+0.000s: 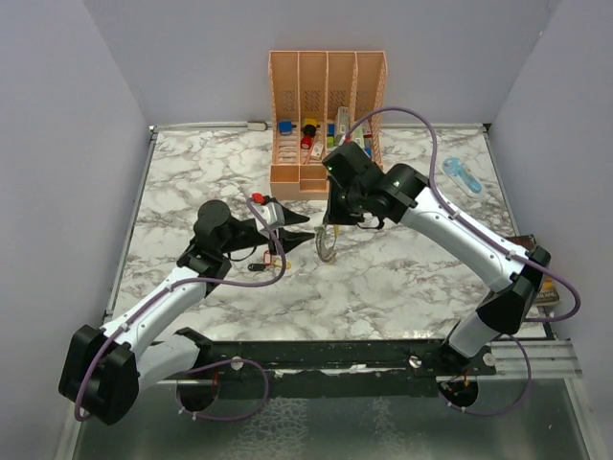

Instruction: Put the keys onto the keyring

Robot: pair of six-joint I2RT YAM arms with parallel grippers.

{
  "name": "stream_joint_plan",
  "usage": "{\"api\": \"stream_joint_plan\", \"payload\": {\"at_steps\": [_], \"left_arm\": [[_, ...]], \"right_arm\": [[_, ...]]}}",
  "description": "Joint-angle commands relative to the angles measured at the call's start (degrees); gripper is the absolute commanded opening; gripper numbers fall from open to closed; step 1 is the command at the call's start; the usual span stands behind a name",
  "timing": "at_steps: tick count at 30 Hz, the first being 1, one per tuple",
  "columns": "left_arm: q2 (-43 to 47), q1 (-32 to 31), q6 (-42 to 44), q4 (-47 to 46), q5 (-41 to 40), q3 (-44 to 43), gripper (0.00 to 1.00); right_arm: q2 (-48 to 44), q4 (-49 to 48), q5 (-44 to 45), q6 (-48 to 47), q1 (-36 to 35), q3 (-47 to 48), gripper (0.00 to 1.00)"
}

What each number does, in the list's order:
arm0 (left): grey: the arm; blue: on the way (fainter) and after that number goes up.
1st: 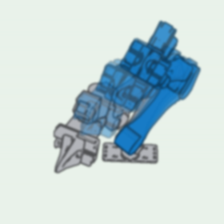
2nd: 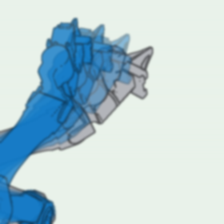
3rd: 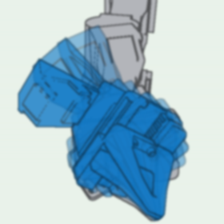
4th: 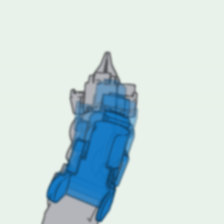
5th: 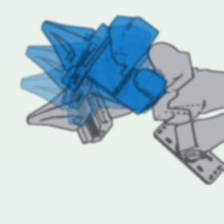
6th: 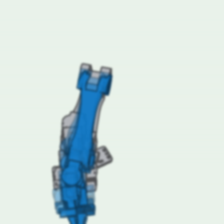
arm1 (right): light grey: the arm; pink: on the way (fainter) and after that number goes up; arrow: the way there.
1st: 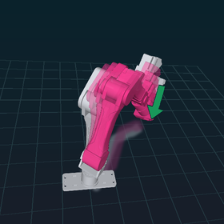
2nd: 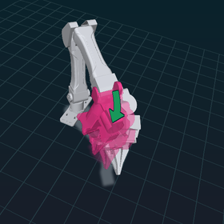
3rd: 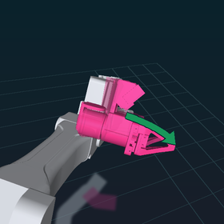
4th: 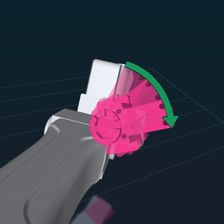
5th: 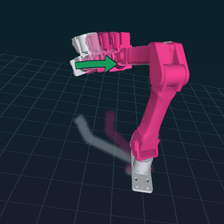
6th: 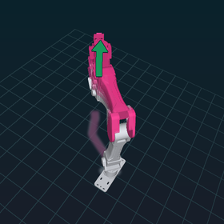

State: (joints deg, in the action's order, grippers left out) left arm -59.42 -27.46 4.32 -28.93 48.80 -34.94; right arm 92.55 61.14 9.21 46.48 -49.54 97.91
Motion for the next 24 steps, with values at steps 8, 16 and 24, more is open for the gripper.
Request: {"api": "stream_joint_plan", "payload": {"at_steps": [8, 16, 24], "left_arm": [[-2.72, -3.41, 4.5, 9.59, -8.66, -6.34, 0.43], [-4.77, -5.4, 3.88, 8.32, -12.83, -7.69, 0.43], [-5.91, -7.52, 1.67, 7.57, -14.07, -7.74, 0.43]], "right_arm": [[1.89, 5.38, 4.19, 7.73, 0.06, 6.1, 0.01], [2.01, 7.28, 5.7, 12.66, 0.06, 6.57, 0.01], [3.4, 8.97, 7.03, 17.23, 0.06, 8.18, 0.01]]}}
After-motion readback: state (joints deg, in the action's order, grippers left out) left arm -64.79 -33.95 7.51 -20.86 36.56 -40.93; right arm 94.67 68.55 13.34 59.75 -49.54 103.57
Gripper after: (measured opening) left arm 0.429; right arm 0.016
